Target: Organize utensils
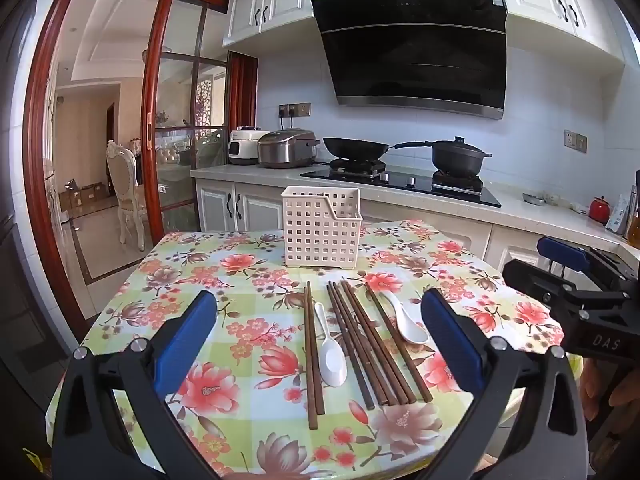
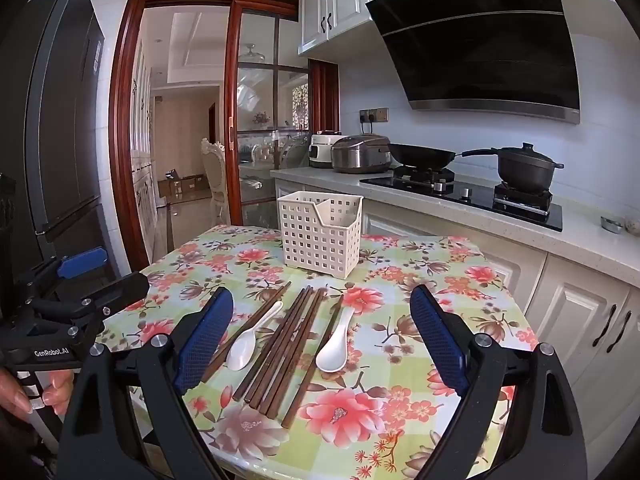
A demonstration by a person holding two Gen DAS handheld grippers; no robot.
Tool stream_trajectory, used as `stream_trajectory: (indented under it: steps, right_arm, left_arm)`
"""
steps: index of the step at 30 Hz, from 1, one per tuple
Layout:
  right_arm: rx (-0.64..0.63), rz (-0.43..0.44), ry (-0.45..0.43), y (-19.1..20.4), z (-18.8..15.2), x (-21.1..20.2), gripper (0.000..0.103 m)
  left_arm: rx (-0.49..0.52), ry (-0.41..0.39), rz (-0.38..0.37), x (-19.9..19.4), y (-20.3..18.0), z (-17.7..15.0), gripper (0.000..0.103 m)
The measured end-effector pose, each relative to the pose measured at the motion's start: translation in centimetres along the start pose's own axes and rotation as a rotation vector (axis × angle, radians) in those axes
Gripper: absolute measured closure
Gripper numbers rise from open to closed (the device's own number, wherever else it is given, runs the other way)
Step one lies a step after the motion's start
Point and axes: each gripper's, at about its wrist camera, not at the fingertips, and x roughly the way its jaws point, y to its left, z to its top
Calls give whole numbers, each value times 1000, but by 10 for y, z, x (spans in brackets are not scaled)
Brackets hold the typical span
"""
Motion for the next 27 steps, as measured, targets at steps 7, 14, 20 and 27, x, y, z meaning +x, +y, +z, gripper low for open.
stream_trajectory:
  steps: [7, 14, 20, 27]
  right_arm:
    - [11, 8, 3, -1, -2, 0, 18]
    - [10, 7, 3, 1, -1, -1, 18]
    - [13, 10, 12, 0, -3, 1, 18]
    - [14, 9, 12, -1, -4, 1, 18]
  left_arm:
    - [3, 12, 0, 1, 0, 0, 4]
    - [2, 11, 4, 1, -3, -1, 4]
    - [2, 12, 2, 3, -3, 0, 4]
    - [1, 11, 2, 1, -4, 2, 4]
